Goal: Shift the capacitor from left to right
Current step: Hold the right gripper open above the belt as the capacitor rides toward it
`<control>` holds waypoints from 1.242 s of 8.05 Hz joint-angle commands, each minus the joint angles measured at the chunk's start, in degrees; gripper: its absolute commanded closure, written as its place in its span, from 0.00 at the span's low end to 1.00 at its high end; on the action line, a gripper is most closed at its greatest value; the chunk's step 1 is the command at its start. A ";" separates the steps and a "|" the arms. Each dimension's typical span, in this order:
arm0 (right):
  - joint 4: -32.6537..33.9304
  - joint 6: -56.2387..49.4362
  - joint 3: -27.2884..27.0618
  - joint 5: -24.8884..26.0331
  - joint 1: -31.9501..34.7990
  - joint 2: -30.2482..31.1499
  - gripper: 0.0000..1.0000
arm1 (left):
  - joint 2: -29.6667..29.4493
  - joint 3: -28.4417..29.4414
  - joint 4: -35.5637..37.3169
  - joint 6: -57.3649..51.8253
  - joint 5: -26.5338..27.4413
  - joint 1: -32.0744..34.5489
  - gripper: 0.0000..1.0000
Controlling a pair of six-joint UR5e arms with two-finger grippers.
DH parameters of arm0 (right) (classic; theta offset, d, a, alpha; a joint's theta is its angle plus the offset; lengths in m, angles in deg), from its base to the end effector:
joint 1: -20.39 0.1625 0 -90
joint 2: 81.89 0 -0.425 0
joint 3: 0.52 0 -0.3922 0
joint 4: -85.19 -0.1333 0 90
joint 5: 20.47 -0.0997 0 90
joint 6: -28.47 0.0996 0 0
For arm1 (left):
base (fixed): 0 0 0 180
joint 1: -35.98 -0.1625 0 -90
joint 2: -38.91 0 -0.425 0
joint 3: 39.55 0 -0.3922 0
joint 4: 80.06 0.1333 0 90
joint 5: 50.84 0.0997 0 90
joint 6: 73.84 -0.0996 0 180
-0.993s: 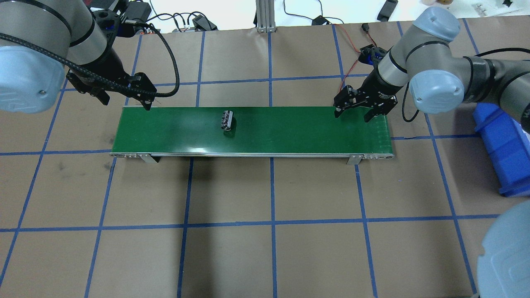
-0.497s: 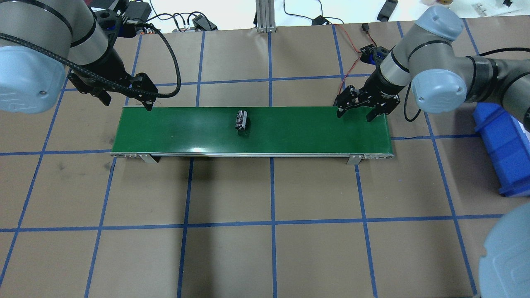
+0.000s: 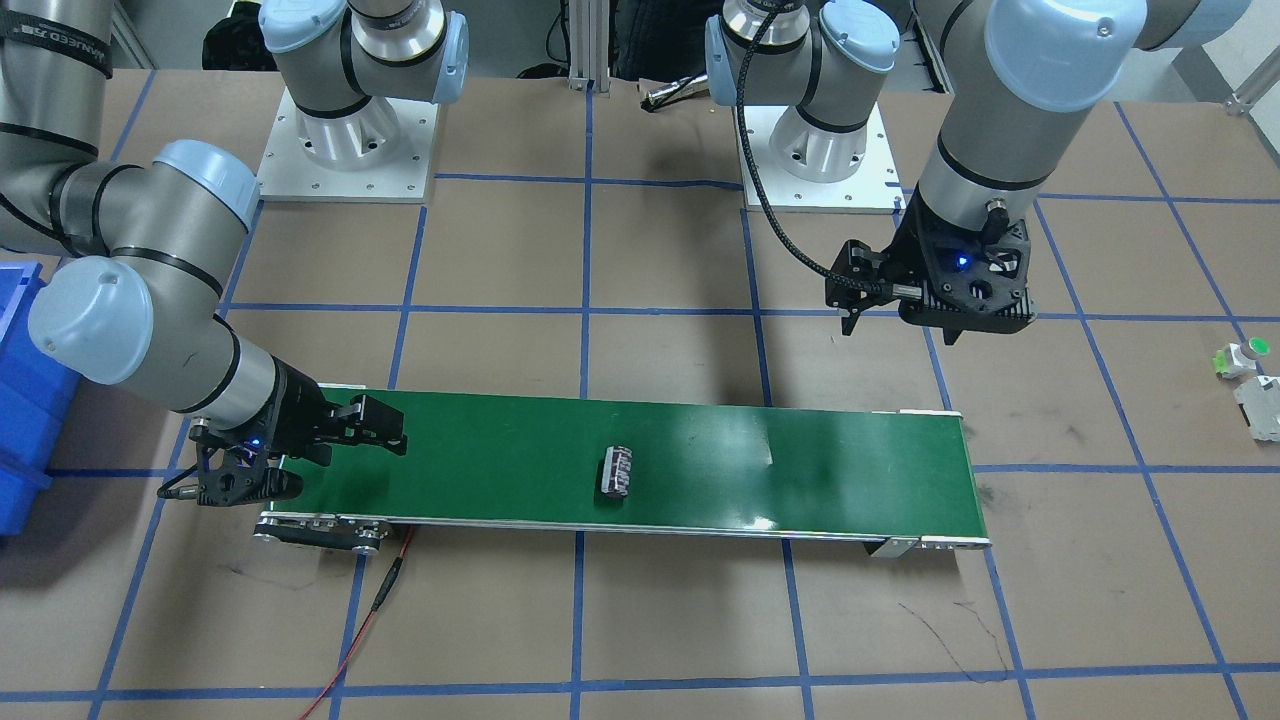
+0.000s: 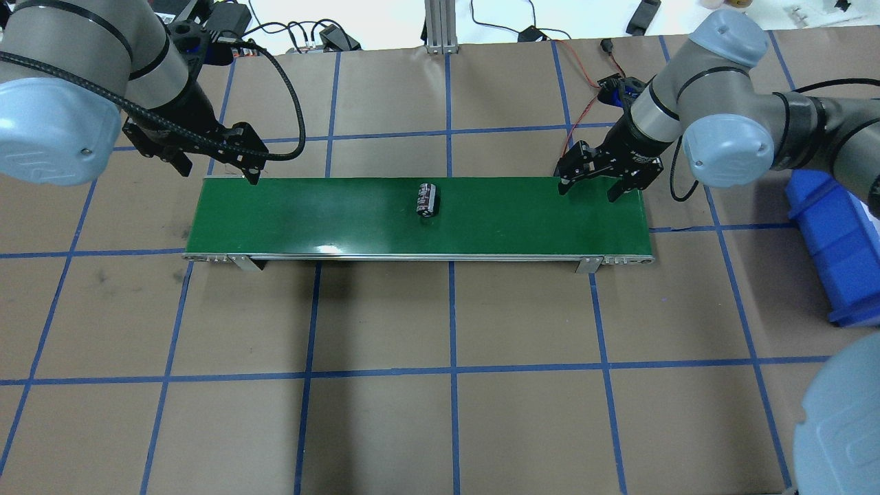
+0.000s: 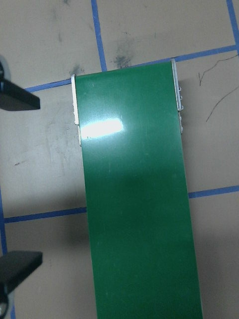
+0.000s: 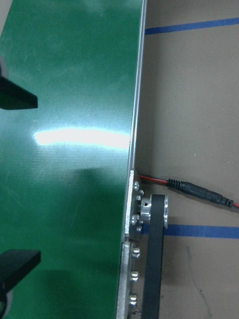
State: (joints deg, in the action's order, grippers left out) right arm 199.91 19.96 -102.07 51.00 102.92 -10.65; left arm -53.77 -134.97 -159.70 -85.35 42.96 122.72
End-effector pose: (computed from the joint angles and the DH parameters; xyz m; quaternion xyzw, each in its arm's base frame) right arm 0.0901 -0.5819 0.2633 -0.0011 0.9858 0.0253 0.1659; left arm -0.0974 -0.5181 0.4364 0.0712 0.9967 -0.0153 0.0354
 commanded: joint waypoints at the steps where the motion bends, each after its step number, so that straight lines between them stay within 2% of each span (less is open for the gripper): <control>1: 0.16 -0.01 0.03 0.25 0.00 -0.14 0.00 | 0.21 -0.02 -0.17 -0.36 0.42 -0.08 0.00; 10: -0.11 0.96 -0.14 -0.72 0.00 -0.40 0.00 | 0.57 -1.78 -0.08 -0.98 0.33 -0.61 0.00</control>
State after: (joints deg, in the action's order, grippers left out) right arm 199.93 20.90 -102.13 50.29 102.92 -10.95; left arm -53.25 -136.59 -159.73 -86.29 43.34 122.12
